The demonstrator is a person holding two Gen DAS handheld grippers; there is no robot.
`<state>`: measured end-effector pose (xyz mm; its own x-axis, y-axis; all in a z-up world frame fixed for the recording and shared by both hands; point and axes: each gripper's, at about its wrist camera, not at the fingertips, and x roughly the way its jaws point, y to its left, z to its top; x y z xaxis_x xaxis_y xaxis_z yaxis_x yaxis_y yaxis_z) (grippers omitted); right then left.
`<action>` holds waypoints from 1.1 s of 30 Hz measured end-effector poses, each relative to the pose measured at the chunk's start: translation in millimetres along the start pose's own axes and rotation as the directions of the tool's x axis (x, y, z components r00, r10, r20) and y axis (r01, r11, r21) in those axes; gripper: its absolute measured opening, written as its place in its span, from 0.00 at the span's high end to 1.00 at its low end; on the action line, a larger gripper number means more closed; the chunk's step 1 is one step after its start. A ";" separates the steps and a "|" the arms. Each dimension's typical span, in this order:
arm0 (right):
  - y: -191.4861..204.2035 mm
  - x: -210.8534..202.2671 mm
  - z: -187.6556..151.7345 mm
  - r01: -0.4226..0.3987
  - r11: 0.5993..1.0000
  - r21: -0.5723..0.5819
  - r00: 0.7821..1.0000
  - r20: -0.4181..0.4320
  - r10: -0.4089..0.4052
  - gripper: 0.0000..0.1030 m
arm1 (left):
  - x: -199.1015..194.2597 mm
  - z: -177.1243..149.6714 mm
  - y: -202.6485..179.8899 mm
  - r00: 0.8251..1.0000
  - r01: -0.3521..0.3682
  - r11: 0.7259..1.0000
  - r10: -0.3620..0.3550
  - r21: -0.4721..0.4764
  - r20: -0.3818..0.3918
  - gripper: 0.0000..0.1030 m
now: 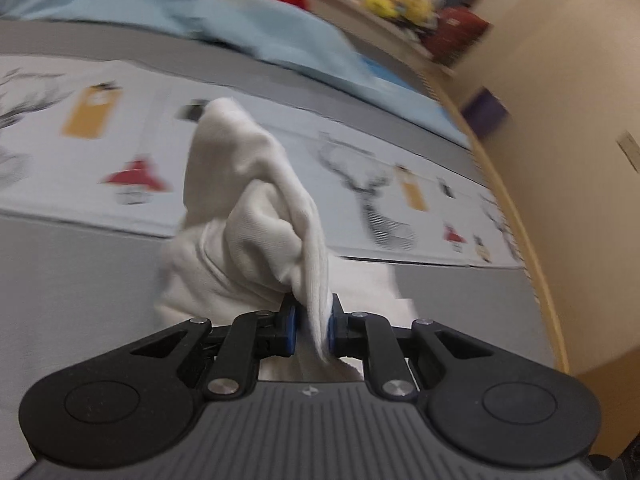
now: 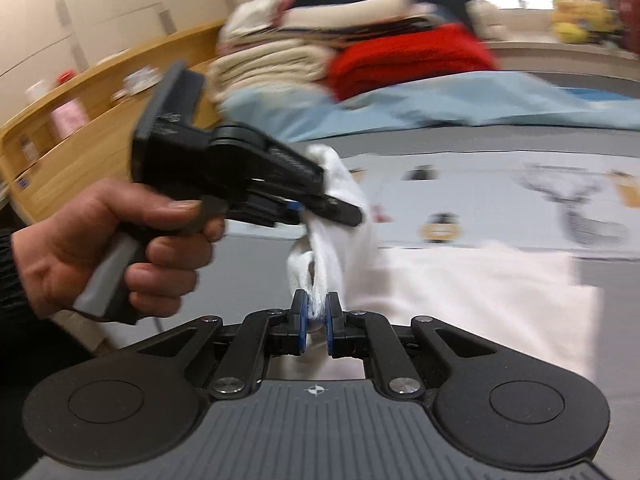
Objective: Fold small clothes
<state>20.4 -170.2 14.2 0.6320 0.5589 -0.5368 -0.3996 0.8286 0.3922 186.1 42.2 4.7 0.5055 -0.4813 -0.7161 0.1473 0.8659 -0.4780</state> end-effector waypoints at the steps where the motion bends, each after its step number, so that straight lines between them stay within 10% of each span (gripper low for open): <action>1: -13.1 -8.4 -2.5 0.032 0.999 0.021 0.999 0.008 -0.032 0.92 | 6.5 -0.7 -14.1 1.000 0.023 1.000 -0.024 0.019 0.004 0.86; 8: -102.7 -39.9 -39.9 0.305 0.928 0.214 0.948 -0.166 -0.273 0.93 | 30.2 -10.4 -83.0 0.974 0.221 0.972 -0.225 0.081 0.035 0.62; 11: -133.8 -30.2 -62.5 0.432 0.853 0.291 0.886 -0.314 -0.342 0.93 | 36.8 -14.1 -80.6 0.985 0.171 0.979 -0.173 0.106 0.008 0.62; 21: -142.8 -30.7 -39.1 0.490 0.805 0.335 0.870 -0.250 -0.425 0.87 | 66.5 -63.5 -39.6 0.960 0.143 0.940 -0.057 0.309 -0.273 0.70; 24: -146.7 -38.6 -11.0 0.442 0.831 0.338 0.896 -0.131 -0.423 0.85 | 108.1 -107.0 -31.2 0.900 0.035 0.863 0.192 0.503 -0.392 0.78; 25: -149.2 -36.9 -1.0 0.418 0.847 0.329 0.908 -0.110 -0.405 0.81 | 107.7 -111.8 -32.0 0.906 0.051 0.831 0.194 0.553 -0.376 0.79; 29: -168.5 -7.7 34.0 0.257 0.907 0.332 0.965 -0.128 -0.227 0.71 | 87.5 -71.4 -5.8 0.926 0.121 0.948 -0.001 0.295 -0.377 0.76; 33: -188.2 40.9 46.0 0.260 0.930 0.261 0.955 -0.210 -0.209 0.64 | 66.1 -39.7 30.3 0.968 0.087 0.986 -0.051 0.141 -0.246 0.69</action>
<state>152.0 -304.8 -47.2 0.5478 0.3680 -0.7514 -0.0338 0.9071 0.4196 190.2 31.2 -77.3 0.2729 -0.5433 -0.7939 0.3091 0.8310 -0.4624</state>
